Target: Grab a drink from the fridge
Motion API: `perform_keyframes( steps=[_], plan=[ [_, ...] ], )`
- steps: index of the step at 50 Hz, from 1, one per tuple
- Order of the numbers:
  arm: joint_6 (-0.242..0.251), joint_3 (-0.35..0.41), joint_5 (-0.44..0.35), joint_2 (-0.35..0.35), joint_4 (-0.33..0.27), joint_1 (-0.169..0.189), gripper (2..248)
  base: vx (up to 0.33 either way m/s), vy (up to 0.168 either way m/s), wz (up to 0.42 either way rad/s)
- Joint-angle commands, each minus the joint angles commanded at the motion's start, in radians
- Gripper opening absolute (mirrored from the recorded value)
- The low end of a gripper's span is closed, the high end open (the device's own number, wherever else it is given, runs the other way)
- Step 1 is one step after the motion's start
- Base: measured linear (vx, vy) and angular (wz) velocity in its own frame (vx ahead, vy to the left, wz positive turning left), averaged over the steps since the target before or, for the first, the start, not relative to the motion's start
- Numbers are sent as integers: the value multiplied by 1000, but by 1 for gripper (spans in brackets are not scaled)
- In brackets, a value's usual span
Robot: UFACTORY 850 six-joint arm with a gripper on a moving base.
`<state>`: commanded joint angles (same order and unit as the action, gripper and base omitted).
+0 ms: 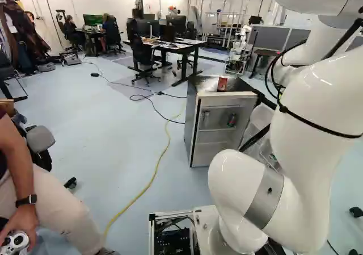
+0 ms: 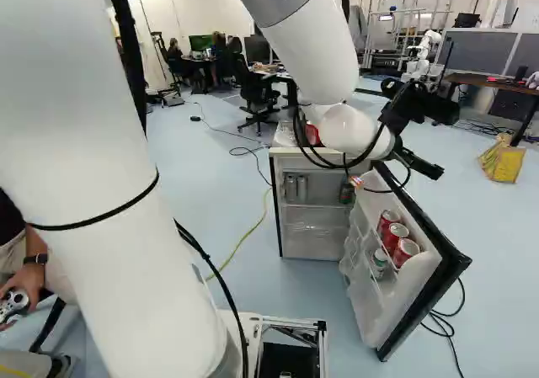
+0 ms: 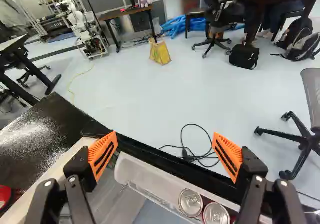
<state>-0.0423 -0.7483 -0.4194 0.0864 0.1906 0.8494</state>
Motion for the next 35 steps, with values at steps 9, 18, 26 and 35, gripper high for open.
perform_keyframes(
  steps=[9,18,26,35],
  plan=[
    [0,-24,33,22,0,28,247,0,0,0],
    [0,-49,69,45,0,55,247,0,0,0],
    [0,-73,101,67,0,78,247,0,0,0],
    [0,-104,141,96,0,101,247,0,0,0]
  ],
)
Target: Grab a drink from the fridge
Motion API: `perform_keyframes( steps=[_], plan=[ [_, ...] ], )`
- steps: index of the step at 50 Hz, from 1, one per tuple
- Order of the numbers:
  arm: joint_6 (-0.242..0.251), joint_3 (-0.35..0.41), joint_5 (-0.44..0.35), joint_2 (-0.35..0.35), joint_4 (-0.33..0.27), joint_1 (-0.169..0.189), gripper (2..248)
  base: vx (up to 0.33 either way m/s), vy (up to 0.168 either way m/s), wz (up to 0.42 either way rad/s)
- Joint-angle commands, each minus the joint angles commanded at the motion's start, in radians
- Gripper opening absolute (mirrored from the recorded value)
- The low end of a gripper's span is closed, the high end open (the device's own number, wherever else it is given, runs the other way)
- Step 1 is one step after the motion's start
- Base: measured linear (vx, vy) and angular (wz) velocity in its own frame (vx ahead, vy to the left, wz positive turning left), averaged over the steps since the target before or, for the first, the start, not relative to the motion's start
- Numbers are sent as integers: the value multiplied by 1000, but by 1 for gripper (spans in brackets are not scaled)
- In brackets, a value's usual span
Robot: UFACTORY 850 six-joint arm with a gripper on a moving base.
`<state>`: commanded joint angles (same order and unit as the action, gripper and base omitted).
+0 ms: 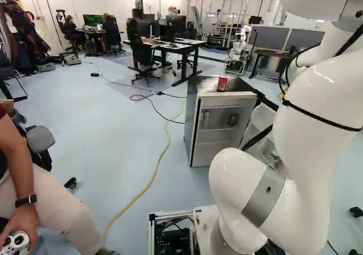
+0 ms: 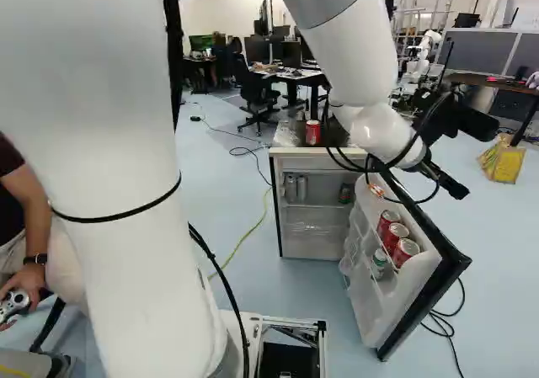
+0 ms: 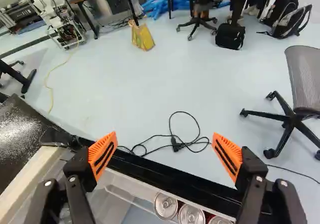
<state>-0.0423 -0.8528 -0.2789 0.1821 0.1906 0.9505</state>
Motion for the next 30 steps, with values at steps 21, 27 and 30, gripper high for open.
perform_keyframes(
  steps=[21,27,30],
  plan=[
    [0,-82,89,72,0,36,247,0,0,0],
    [0,-112,119,97,0,44,247,0,0,0],
    [0,-128,134,111,0,46,247,0,0,0]
  ],
)
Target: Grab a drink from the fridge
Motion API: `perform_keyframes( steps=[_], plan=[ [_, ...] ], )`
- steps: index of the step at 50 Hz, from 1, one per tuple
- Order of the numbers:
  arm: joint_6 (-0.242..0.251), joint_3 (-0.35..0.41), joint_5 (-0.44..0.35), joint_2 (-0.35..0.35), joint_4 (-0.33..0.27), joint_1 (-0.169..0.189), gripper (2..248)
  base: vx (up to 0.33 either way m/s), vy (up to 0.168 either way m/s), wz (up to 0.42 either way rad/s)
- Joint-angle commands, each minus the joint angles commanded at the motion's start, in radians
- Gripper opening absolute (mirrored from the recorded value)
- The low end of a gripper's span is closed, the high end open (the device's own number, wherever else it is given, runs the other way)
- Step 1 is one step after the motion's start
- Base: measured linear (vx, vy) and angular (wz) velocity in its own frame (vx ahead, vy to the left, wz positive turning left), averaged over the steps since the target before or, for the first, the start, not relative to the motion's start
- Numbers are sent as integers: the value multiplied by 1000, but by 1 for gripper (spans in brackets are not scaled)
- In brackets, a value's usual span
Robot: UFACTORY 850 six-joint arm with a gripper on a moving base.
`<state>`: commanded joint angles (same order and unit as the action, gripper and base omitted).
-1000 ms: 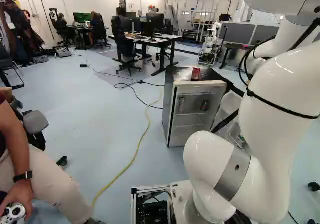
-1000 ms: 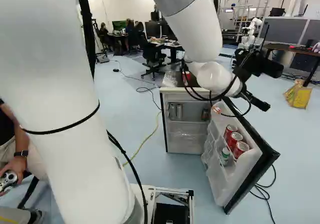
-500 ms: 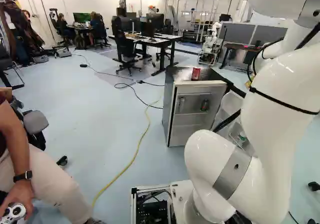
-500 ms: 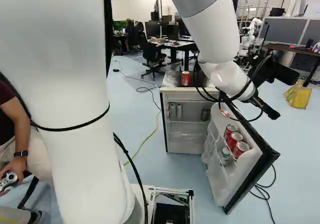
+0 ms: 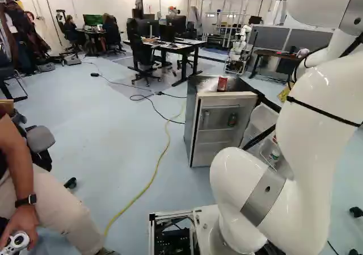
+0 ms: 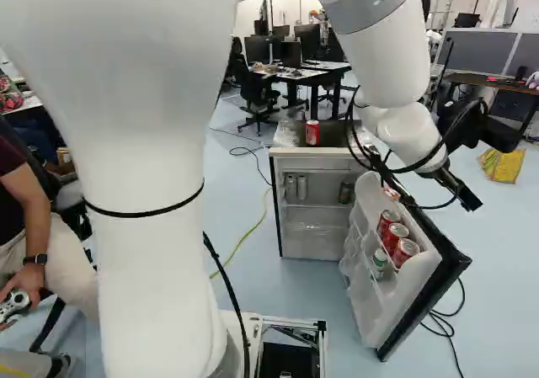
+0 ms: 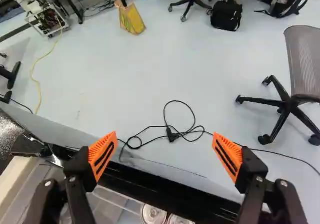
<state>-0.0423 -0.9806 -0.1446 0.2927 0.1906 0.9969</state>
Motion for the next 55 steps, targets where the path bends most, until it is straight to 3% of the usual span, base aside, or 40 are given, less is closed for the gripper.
perform_keyframes(
  steps=[55],
  plan=[
    [0,-333,327,261,0,6,247,0,0,0]
  ],
)
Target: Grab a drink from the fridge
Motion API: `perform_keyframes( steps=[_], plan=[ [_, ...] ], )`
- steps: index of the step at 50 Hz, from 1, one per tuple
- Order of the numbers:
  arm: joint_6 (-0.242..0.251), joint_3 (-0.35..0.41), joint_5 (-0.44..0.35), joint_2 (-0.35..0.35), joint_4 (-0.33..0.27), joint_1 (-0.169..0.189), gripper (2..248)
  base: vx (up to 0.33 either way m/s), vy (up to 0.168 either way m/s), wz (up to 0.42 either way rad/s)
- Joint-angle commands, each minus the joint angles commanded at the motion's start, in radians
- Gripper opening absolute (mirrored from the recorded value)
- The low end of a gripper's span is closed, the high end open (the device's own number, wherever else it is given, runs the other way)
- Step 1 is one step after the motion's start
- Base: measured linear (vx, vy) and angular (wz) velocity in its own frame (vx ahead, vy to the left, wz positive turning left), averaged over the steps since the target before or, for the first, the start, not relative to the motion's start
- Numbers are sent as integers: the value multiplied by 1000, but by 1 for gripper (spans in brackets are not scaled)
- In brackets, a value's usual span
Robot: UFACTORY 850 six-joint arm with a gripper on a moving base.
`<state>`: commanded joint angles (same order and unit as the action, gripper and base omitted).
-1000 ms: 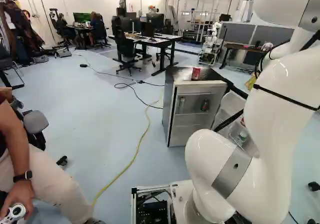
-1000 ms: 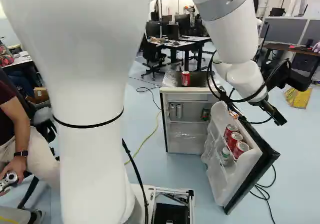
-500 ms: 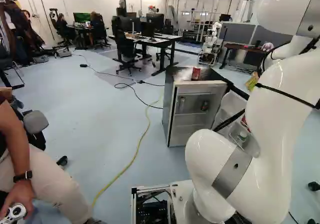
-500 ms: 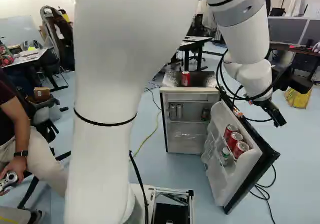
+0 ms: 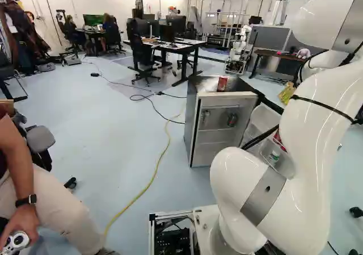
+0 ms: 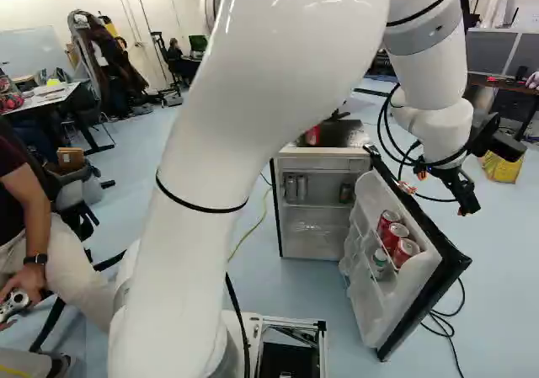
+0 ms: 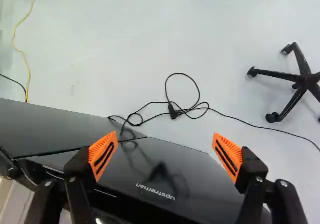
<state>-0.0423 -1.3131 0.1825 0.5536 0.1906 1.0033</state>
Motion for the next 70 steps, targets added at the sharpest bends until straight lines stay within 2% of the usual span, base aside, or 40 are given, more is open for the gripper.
perform_keyframes(
  steps=[16,29,70],
  plan=[
    [0,-54,8,66,0,5,247,0,0,0],
    [0,-59,9,76,0,5,247,0,0,0],
    [0,63,21,-9,0,16,247,0,0,0]
  ],
)
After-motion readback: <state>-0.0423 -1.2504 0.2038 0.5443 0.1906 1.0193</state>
